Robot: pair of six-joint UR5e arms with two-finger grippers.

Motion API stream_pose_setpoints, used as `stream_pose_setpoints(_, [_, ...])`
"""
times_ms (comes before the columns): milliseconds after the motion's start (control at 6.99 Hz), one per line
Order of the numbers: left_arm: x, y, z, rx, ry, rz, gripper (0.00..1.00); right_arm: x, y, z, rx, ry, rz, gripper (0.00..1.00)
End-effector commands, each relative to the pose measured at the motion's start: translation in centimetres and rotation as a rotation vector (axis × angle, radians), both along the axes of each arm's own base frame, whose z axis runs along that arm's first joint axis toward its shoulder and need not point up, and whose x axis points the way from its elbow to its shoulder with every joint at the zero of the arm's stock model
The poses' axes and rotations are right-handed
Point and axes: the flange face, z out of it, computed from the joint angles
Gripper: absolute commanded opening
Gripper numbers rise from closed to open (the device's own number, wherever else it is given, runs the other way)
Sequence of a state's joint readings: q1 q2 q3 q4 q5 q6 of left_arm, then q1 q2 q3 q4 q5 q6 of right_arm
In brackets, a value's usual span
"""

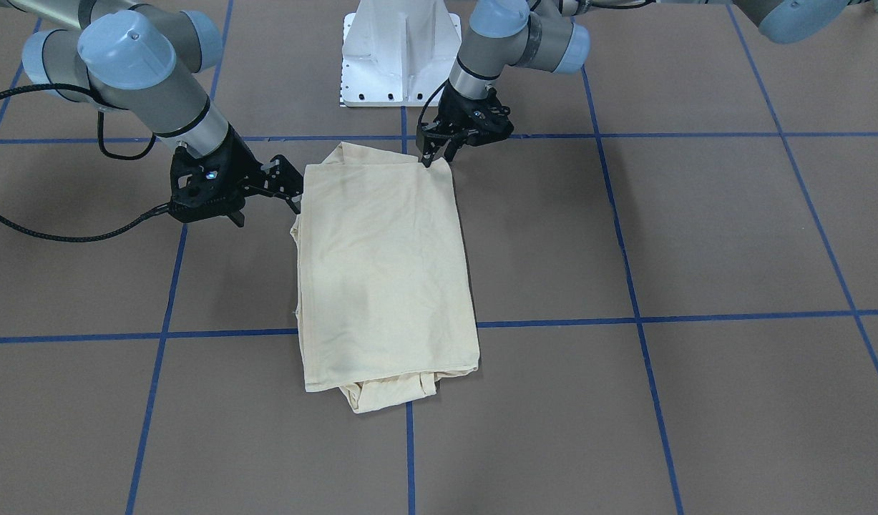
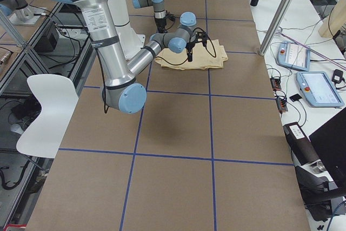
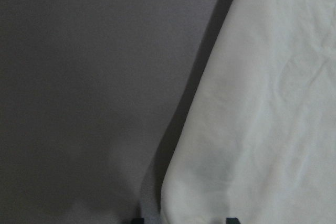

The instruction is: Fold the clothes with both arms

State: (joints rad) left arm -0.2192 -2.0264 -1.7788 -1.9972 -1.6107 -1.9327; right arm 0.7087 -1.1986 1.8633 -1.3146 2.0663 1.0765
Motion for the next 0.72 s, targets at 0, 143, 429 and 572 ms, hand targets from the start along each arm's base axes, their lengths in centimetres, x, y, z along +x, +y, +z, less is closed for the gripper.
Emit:
stream_pose_setpoints(0, [0.02,-0.01,0.04,0.0,-0.001,0.0,0.43,-0.04,-0.04,0.17,-0.001,0.003,-0.001,1.0])
stream_pose_setpoints(143, [0.06,-0.02,0.11,-0.001,-0.002,0.0,0.27,-0.04,-0.04,0.17,-0.001,0.003,-0.001,1.0])
stream_pose_setpoints(429, [0.03,-0.21,0.18,-0.001,-0.004,-0.003,0.05,-0.01,-0.01,0.11,-0.002,0.002,0.0,1.0])
stream_pose_setpoints(572, [-0.06,-0.39,0.18,0.0,-0.004,-0.006,0.0,-0.01,-0.01,0.11,0.0,0.002,-0.001,1.0])
